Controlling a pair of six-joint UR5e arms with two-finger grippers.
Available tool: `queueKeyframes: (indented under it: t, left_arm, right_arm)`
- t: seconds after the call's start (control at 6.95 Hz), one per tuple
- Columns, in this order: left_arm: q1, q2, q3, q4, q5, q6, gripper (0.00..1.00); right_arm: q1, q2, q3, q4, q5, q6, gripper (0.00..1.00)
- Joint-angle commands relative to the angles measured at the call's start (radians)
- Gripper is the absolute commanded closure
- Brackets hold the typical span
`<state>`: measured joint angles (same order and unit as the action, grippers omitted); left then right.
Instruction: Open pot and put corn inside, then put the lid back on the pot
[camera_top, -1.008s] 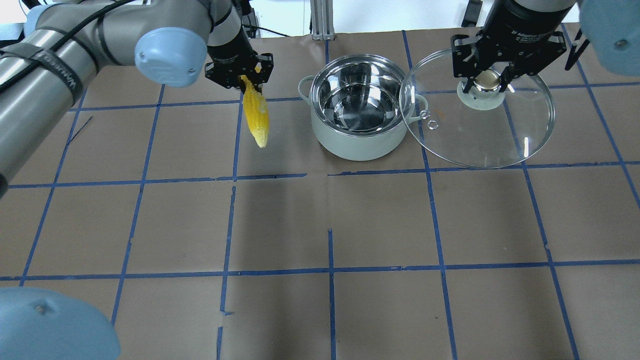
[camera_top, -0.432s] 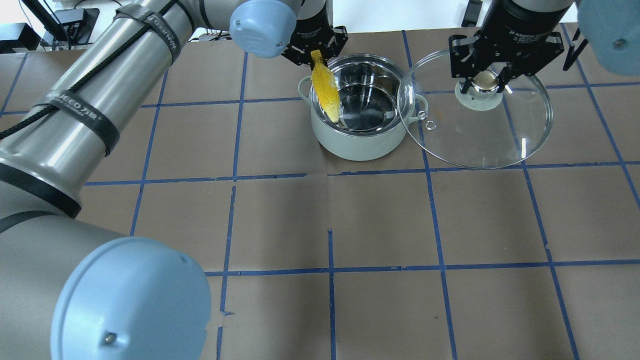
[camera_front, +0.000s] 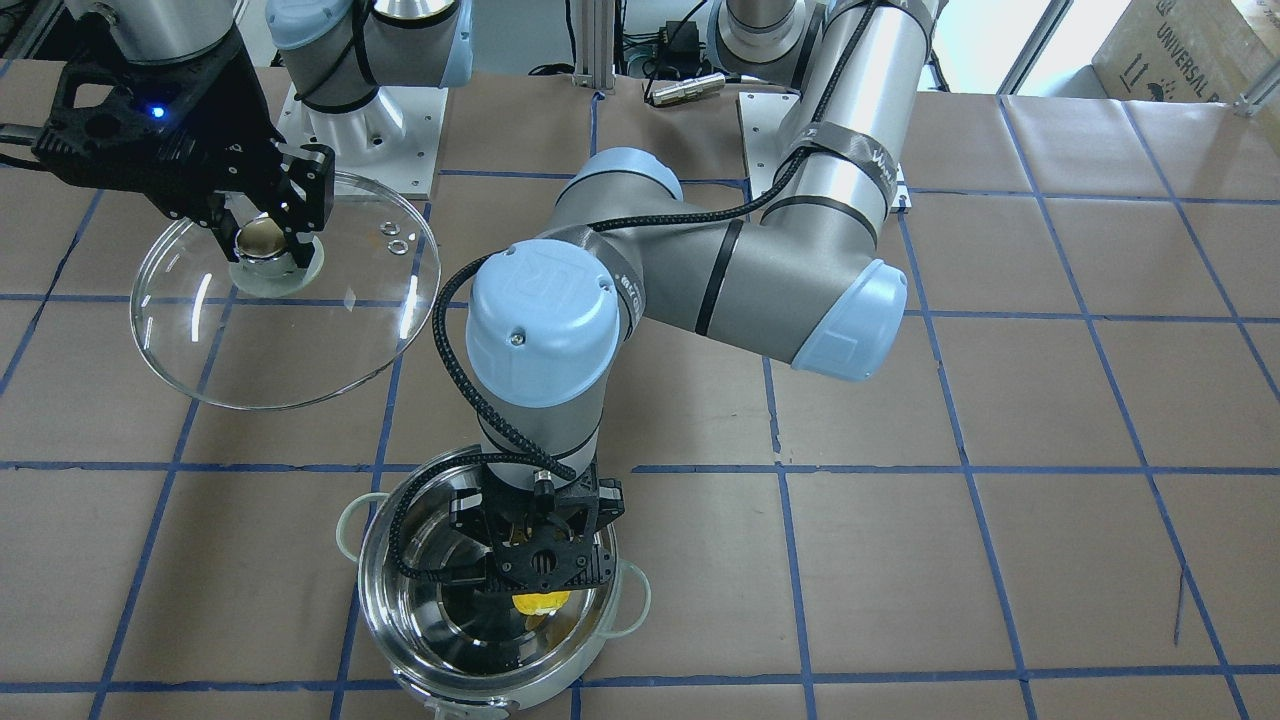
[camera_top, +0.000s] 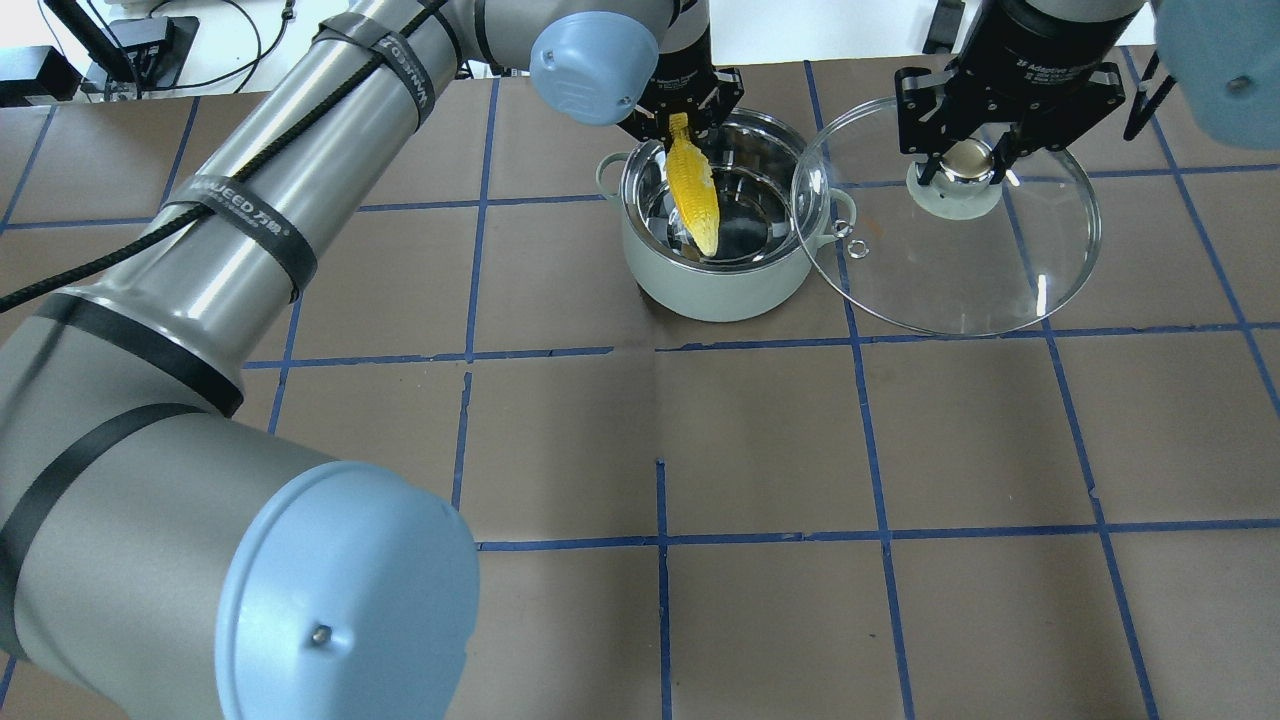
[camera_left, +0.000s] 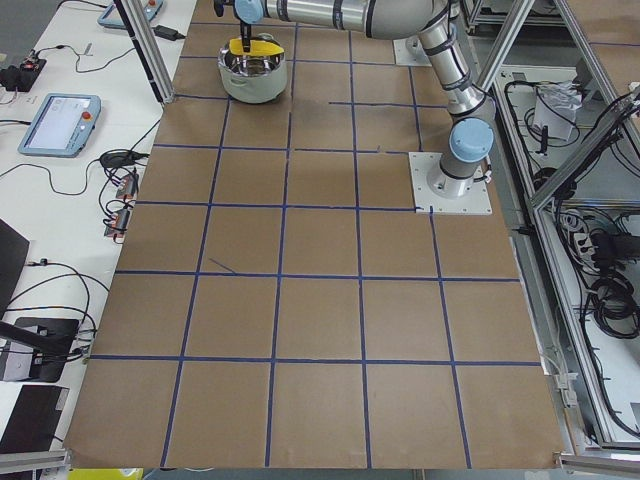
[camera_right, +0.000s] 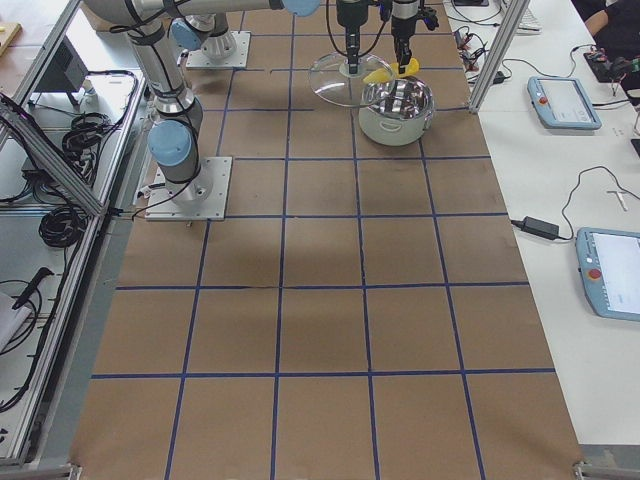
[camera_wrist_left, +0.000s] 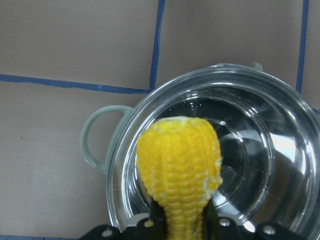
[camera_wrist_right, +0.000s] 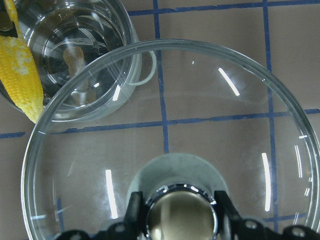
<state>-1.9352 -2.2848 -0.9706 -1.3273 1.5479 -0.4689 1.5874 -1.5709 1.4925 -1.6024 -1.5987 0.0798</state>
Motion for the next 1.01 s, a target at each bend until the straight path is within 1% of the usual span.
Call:
queueKeyframes:
  t: [0.0, 0.14, 0.29, 0.43, 0.58, 0.86]
  left_arm:
    - [-0.008, -0.039, 0.009, 0.032, 0.001, 0.003, 0.83]
    - [-0.008, -0.042, 0.018, 0.052, 0.001, 0.004, 0.77]
    - [-0.008, -0.048, 0.019, 0.053, 0.001, 0.009, 0.63]
    - [-0.008, -0.056, 0.016, 0.051, 0.001, 0.01, 0.08]
    - [-0.01, -0.064, 0.015, 0.051, 0.003, 0.01, 0.0]
    - [-0.01, -0.05, 0.0, 0.045, 0.001, 0.018, 0.0]
  right_arm:
    - [-0.001, 0.0, 0.0, 0.002, 0.005, 0.0, 0.71]
    - [-0.003, 0.0, 0.0, 0.002, 0.003, -0.002, 0.71]
    - [-0.003, 0.0, 0.0, 0.002, 0.003, -0.002, 0.71]
    - [-0.003, 0.0, 0.0, 0.002, 0.003, -0.002, 0.71]
    - [-0.003, 0.0, 0.0, 0.002, 0.003, -0.002, 0.71]
    - [-0.004, 0.0, 0.002, 0.002, 0.003, -0.002, 0.71]
